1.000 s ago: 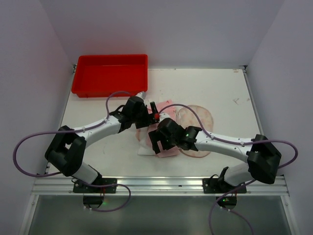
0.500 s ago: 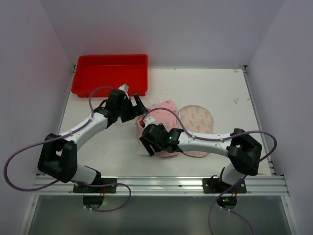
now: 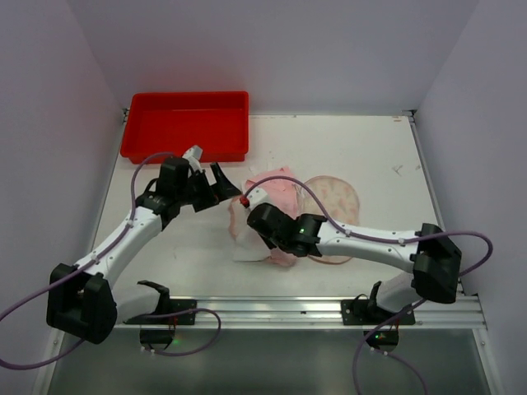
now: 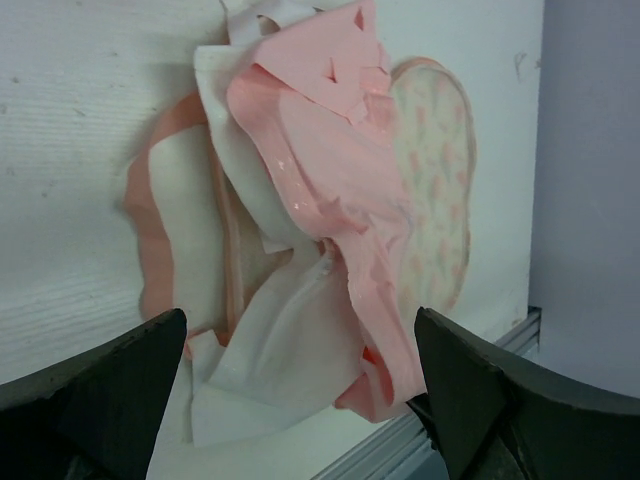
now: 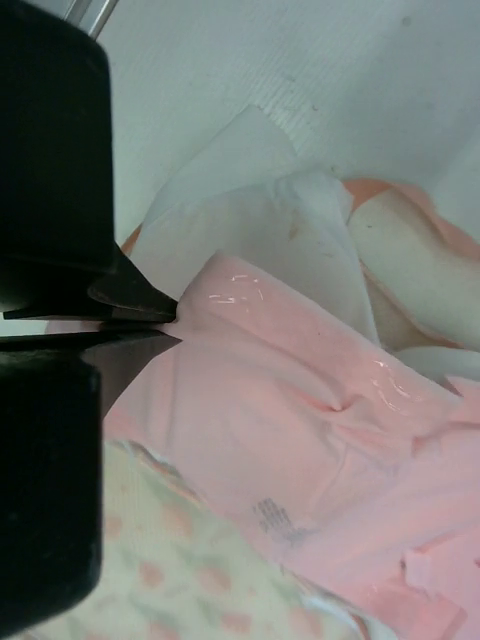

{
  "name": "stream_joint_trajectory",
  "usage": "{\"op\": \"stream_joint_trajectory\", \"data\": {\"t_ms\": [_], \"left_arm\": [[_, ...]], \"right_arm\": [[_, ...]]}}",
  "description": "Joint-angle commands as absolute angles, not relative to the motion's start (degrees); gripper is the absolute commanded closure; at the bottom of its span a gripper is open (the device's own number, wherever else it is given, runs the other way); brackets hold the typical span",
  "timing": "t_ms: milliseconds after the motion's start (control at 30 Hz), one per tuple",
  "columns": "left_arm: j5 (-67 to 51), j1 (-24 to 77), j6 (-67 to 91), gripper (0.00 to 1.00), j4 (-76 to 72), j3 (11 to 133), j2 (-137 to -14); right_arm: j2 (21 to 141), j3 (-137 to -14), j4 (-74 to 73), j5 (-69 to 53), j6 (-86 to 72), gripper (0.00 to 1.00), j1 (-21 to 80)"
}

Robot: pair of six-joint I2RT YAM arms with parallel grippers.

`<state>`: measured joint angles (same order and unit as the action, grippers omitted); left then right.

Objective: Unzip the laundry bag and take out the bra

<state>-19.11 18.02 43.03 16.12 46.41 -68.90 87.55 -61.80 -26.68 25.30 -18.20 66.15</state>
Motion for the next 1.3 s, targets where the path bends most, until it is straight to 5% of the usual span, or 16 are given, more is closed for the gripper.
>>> {"op": "stream_joint_trajectory", "data": {"t_ms": [0,733,833,933,967,1067,1167,1267], "left_arm": [[-27.8,17.8,45.3,0.0,15.7,46.3,-65.9],[-33.8,30.4,53.8,0.02,5.5,61.3,-88.7],[-33.7,30.6,54.8,0.14,3.2,61.3,-90.0],[-33.6,30.7,55.1,0.44,1.4,62.7,-90.0],[-33.7,30.7,55.2,0.63,1.1,63.8,-90.0],[-34.1,30.5,55.5,0.9,-0.9,66.3,-89.3],[-34.1,30.6,54.9,1.0,-0.8,69.7,-88.3],[-33.9,29.9,53.6,1.0,-0.1,74.9,-87.0]], "right_arm": [[80.2,-62.9,-27.2,29.4,-12.5,1.0,66.4],[70.8,-61.5,-25.9,30.1,-5.3,1.0,66.4],[70.4,-60.6,-25.5,30.3,-6.2,1.0,66.4],[69.9,-59.7,-24.6,30.2,-7.6,1.0,66.4],[69.4,-59.7,-24.7,30.2,-8.2,1.0,66.4],[67.7,-59.9,-26.2,30.9,-11.0,0.97,66.4],[65.1,-60.2,-27.9,34.0,-14.1,0.72,66.4],[60.0,-60.3,-28.4,34.2,-15.7,0.41,66.3]]}}
